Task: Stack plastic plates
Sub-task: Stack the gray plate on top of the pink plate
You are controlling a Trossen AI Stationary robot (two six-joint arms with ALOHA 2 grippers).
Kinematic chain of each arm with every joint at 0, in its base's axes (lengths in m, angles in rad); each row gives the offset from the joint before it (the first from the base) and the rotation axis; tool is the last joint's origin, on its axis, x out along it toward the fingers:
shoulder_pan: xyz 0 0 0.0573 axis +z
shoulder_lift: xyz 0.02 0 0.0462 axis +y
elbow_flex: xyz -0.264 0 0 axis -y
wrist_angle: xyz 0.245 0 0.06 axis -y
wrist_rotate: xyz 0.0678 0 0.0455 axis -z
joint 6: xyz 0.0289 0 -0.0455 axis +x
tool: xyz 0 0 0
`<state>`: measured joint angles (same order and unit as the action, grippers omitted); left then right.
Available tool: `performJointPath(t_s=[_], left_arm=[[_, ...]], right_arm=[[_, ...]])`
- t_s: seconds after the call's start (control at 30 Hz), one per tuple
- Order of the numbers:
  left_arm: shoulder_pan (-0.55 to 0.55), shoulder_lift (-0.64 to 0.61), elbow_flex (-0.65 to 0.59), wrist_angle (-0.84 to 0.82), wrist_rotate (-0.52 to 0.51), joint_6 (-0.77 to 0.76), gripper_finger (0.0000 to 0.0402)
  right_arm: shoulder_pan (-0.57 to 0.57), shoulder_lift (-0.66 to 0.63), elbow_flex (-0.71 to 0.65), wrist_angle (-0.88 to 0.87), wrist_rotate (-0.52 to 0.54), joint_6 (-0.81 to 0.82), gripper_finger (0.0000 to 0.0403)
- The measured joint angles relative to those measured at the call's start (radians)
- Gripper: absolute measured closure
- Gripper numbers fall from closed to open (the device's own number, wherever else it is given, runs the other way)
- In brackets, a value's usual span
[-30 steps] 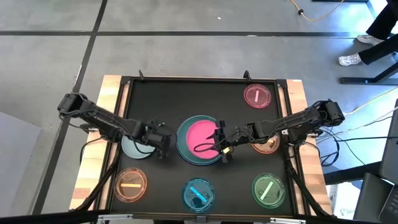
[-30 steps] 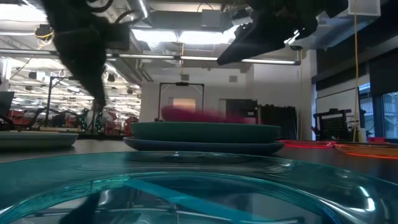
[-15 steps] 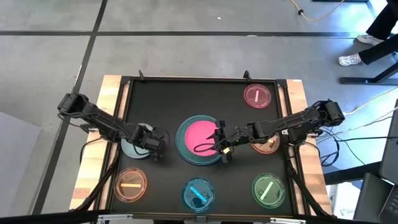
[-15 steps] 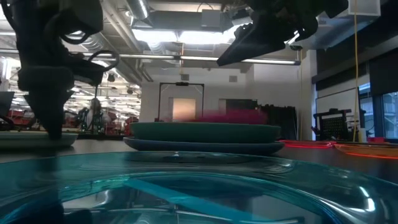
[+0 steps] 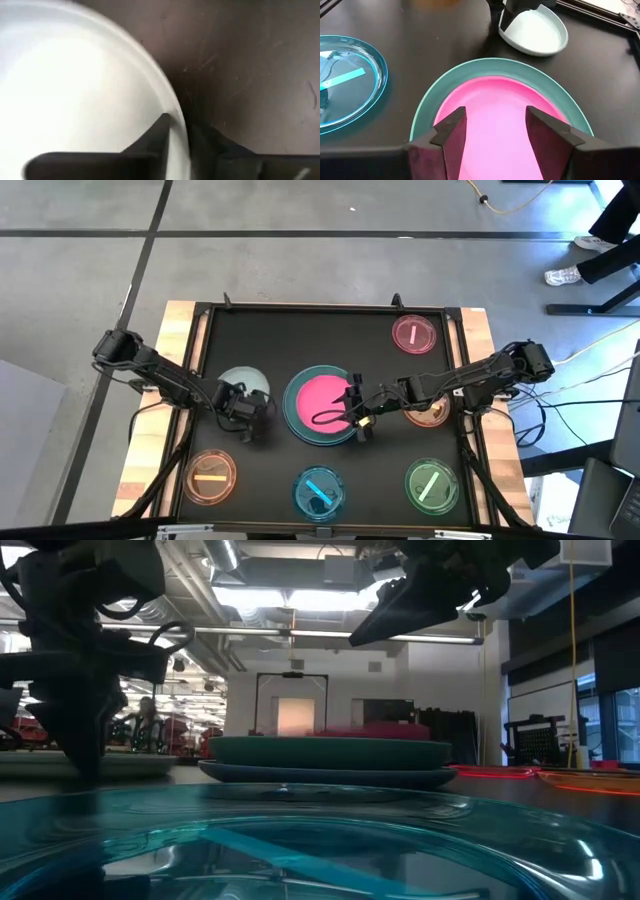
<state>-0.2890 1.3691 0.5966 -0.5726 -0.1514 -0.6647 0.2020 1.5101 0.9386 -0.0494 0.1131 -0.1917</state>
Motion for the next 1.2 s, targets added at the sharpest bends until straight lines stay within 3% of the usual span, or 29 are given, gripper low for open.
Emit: performJointPath(t_s=[0.13,0.4,0.5,0.7,0.93,1.2], left_arm=[[0.001,0.002,0.031,-0.017,-0.056,0.043,0.0393],[-0.002,0.001,0.186,-0.224,-0.221,0.053,0.0389],[-0.011,0.001,0.24,-0.219,-0.277,0.12,0.0389],[-0.014,0.0,0.271,0.012,-0.294,0.308,0.0389],[-0.015,0.0,0.217,0.349,-0.168,0.54,0.0389],[-0.011,0.083,0.17,0.595,-0.11,0.692,0.0389]], right_arm=[[0.0,0.0,0.0,0.0,0.004,0.0,0.021],[0.0,0.0,0.0,0.0,0.01,0.0,0.021],[0.0,0.0,0.0,0.0,0.01,0.0,0.021],[0.0,0.0,0.0,0.024,0.011,0.0,0.021],[0.002,-0.001,0.001,0.121,0.011,0.001,0.021],[0.016,-0.001,0.001,0.234,-0.01,-0.001,0.021]])
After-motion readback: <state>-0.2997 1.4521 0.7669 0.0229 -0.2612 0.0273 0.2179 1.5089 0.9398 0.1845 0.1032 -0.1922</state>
